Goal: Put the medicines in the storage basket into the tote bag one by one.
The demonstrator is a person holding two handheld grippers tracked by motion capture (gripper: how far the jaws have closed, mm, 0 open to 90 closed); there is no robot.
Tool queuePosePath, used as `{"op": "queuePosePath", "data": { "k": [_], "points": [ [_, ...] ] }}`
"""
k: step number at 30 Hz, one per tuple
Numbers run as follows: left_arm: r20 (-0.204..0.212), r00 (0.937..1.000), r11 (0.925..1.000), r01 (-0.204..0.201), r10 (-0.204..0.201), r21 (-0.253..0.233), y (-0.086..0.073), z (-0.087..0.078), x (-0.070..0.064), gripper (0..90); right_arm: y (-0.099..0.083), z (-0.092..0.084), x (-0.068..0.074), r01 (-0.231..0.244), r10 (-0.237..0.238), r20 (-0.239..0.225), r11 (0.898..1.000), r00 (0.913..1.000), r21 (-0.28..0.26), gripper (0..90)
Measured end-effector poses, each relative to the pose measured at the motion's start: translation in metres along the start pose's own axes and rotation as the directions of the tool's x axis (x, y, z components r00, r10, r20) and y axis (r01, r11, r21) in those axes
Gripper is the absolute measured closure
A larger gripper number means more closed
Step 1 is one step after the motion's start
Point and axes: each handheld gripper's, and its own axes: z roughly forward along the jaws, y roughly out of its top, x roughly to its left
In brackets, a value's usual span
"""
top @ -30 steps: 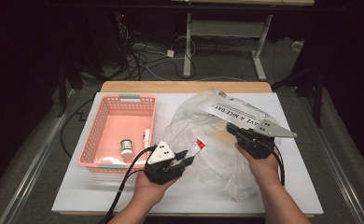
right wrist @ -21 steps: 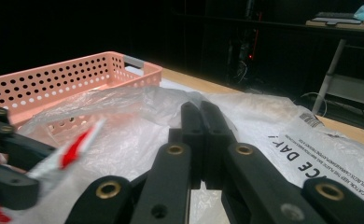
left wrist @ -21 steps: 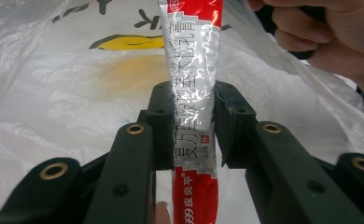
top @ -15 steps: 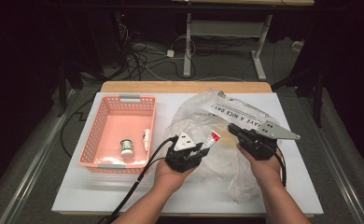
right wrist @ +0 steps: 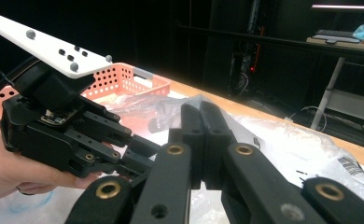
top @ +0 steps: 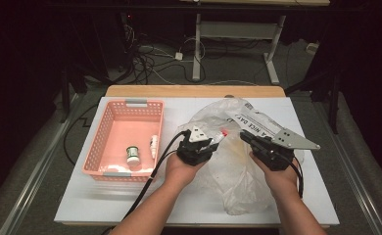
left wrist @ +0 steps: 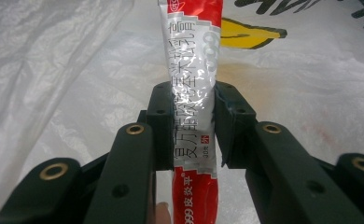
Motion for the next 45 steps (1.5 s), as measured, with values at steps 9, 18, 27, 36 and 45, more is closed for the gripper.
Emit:
{"op": "queuePosePath", "data": {
  "k": [9,18,27,36,45],
  "points": [
    [0.036,0.9992,0.9984,-0.017,0.015,0.054,-0.005,0.026,-0.011,68.6,-0.003,0.006,-0.003,-0.006,0.006,-0.002,1.0,1.0,0.009,90.0],
    [0.023,0.999,0.9974,-0.039,0.038,0.06,0.005,0.06,-0.022,68.6,0.002,0.003,-0.006,-0.012,0.012,-0.006,1.0,0.9999,-0.018,90.0],
    [0.06,0.9982,0.9994,0.005,-0.007,0.035,0.011,0.086,-0.022,55.5,0.001,0.003,-0.013,-0.029,0.029,0.002,0.999,0.9996,-0.027,90.0],
    [0.106,0.9944,0.9979,-0.003,-0.004,0.065,-0.007,0.058,-0.024,38.5,-0.001,0.003,-0.013,-0.021,0.021,0.001,1.0,0.9998,-0.015,90.0],
    [0.164,0.9864,0.999,-0.008,0.0,0.044,-0.025,0.024,-0.028,25.6,-0.002,0.003,-0.013,-0.015,0.015,-0.005,1.0,0.9999,-0.003,90.0]
  ]
}}
